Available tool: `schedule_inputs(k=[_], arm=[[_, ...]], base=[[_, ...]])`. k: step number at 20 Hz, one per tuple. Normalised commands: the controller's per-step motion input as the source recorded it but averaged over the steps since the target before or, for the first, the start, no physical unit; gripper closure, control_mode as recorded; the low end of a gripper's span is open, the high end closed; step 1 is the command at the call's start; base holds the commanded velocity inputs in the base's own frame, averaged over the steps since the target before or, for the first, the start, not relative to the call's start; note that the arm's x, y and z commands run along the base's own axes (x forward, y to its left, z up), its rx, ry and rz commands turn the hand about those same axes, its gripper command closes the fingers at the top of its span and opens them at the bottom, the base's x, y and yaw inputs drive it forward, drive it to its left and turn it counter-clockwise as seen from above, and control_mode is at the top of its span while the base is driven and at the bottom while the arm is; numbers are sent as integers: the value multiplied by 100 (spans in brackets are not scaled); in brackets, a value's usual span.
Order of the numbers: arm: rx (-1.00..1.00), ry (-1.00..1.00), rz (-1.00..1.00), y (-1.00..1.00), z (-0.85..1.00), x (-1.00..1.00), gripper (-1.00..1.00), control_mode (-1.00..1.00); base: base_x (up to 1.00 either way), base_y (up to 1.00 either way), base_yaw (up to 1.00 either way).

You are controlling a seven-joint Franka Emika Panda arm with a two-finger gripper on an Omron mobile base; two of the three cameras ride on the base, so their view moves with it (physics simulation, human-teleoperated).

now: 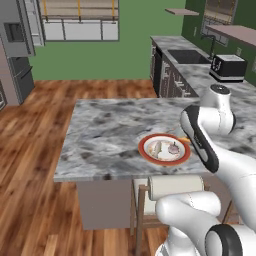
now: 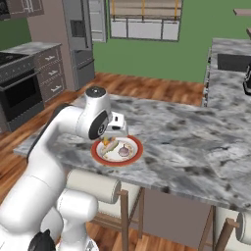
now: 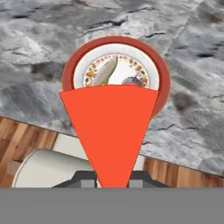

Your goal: Take the cheese, fish, and garlic from the fridge and place them on the plate on the dining counter to create an appetizer plate.

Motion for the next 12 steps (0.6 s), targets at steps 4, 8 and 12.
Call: schedule_inputs(k=[4,8,12], arm=[[0,3,-5,0,-35,20,100,-100],[0,6,-2,0,-38,21,100,-100],[0,4,-1,10,-45,18,100,-100]], base=[[0,0,0],[0,0,0],[0,0,0]])
